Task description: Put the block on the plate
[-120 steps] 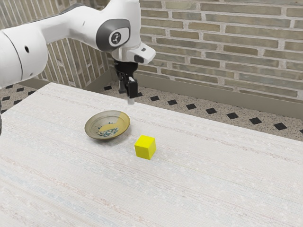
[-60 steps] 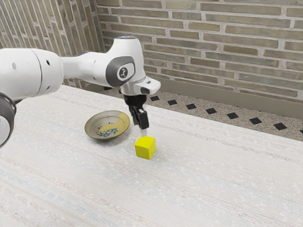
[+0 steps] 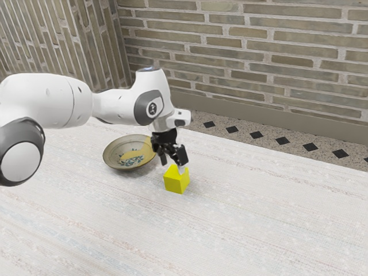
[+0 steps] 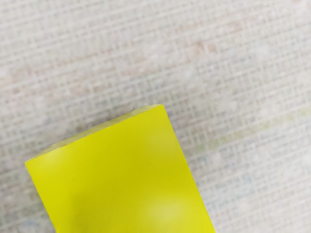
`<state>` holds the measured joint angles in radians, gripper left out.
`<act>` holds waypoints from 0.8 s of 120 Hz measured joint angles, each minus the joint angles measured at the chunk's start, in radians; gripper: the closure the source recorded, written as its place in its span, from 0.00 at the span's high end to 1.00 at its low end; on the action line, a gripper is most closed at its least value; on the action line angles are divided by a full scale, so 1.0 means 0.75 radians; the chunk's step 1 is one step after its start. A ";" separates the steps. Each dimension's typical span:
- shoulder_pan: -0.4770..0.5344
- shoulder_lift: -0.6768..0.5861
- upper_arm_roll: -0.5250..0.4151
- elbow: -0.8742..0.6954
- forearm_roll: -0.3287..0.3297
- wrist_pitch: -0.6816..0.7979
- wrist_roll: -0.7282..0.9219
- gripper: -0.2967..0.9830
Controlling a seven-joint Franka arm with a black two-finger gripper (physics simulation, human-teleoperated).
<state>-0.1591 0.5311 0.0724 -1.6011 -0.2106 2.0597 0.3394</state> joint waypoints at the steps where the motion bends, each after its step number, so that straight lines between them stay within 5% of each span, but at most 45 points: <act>1: 0.000 0.004 0.002 0.001 -0.002 0.002 -0.004 0.77; 66: 0.001 0.182 0.023 0.078 -0.095 0.082 -0.178 0.77; 96: 0.000 0.188 0.024 0.079 -0.090 0.089 -0.213 0.62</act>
<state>-0.1588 0.6724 0.0905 -1.5420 -0.2781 2.1264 0.1795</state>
